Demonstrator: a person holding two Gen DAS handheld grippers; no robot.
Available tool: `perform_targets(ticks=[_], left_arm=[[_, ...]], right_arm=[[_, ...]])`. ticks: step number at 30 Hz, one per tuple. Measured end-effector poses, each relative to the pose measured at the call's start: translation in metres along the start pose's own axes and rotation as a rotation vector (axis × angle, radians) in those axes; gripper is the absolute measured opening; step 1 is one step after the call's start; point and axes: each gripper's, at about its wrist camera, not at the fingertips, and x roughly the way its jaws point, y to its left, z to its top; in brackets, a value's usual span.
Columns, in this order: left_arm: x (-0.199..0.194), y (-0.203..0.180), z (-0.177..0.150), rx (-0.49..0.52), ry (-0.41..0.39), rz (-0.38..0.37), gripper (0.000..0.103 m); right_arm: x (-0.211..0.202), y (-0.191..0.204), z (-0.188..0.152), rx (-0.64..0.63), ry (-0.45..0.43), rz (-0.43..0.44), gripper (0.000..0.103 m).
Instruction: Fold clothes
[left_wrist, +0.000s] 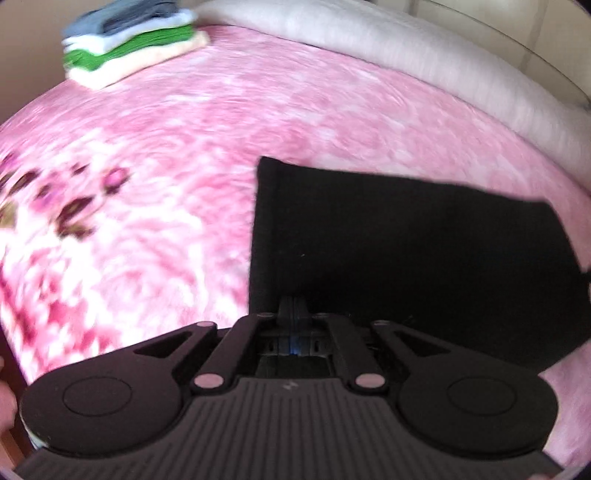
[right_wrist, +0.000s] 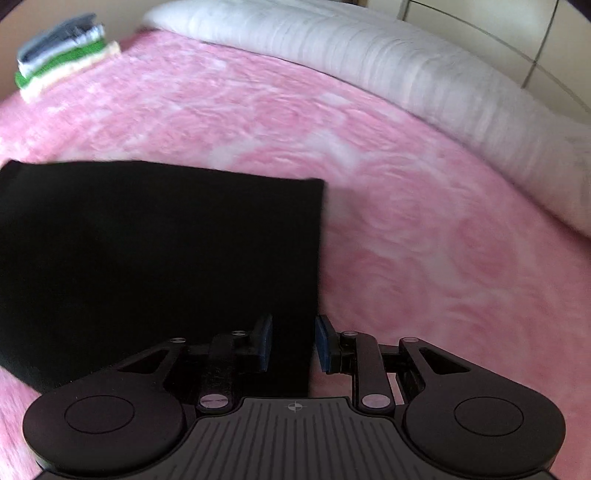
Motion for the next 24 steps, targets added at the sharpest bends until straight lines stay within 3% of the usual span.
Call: perform_targets(ticks=[2,5,8,12,16,20,24], left_arm=[[-0.011,-0.009,-0.009,-0.045,-0.003,-0.017,0.006],[-0.011,-0.031,-0.027,-0.028,0.032,0.029,0.009],[-0.009,-0.027,-0.036,-0.087,0.024,0.059,0.017],[-0.014,-0.02,-0.03,-0.103,0.087,0.078,0.016],[-0.035,-0.025,-0.031,-0.102,0.196,0.117,0.018],[-0.066,-0.048,-0.042,-0.109,0.301,0.104,0.02],[-0.104,-0.078,-0.049,-0.074,0.349,0.085,0.026]], right_arm=[[-0.017,0.01,-0.005,0.048,-0.043,0.054,0.024],[-0.029,0.035,-0.018,0.085,-0.071,0.142,0.024],[-0.019,0.057,-0.036,0.069,-0.025,0.131,0.024],[-0.023,0.042,-0.043,0.216,-0.016,0.124,0.023],[-0.043,0.04,-0.035,0.243,0.089,0.097,0.024],[-0.065,0.048,-0.044,0.265,0.241,0.098,0.027],[-0.102,0.054,-0.055,0.312,0.332,0.112,0.05]])
